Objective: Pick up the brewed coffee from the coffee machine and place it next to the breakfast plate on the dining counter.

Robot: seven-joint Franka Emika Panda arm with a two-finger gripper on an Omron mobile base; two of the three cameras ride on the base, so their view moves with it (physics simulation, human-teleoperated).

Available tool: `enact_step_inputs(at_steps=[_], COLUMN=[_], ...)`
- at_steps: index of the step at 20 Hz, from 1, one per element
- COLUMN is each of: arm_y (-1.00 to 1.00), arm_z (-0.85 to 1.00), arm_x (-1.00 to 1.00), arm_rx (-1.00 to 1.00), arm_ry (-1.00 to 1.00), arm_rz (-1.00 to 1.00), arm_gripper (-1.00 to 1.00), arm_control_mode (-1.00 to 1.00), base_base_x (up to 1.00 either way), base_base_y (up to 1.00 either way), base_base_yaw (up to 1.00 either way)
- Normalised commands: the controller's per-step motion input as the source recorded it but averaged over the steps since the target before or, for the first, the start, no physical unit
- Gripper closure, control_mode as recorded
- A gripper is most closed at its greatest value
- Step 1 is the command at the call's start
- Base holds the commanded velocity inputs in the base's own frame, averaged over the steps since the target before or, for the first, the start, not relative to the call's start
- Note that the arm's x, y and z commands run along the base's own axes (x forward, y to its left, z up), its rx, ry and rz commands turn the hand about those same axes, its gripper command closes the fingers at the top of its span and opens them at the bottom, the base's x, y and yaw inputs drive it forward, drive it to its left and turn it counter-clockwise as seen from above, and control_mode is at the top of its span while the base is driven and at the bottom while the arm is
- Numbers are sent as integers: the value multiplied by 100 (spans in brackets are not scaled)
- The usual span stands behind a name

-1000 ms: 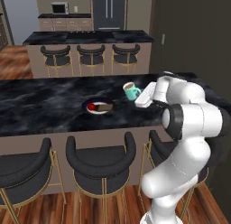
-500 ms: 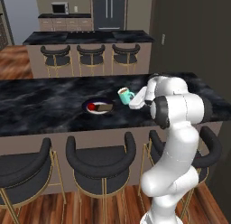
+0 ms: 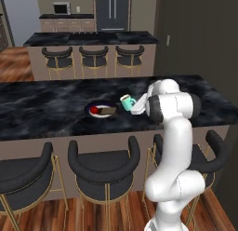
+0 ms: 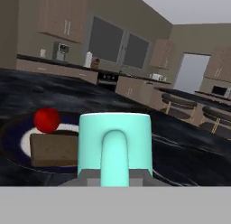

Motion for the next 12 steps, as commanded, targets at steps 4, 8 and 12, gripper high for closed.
enact_step_inputs(at_steps=[4,8,12], arm_y=[-19,-19,-14], arm_z=[-76,-74,-64], arm_x=[59,57,52], arm_rx=[0,0,0], arm_ry=[0,0,0], arm_rz=[5,6,6], arm_gripper=[100,100,100], arm_control_mode=[-100,-100,-100], base_base_x=[0,0,0], base_base_y=[0,0,0], base_base_yaw=[0,0,0])
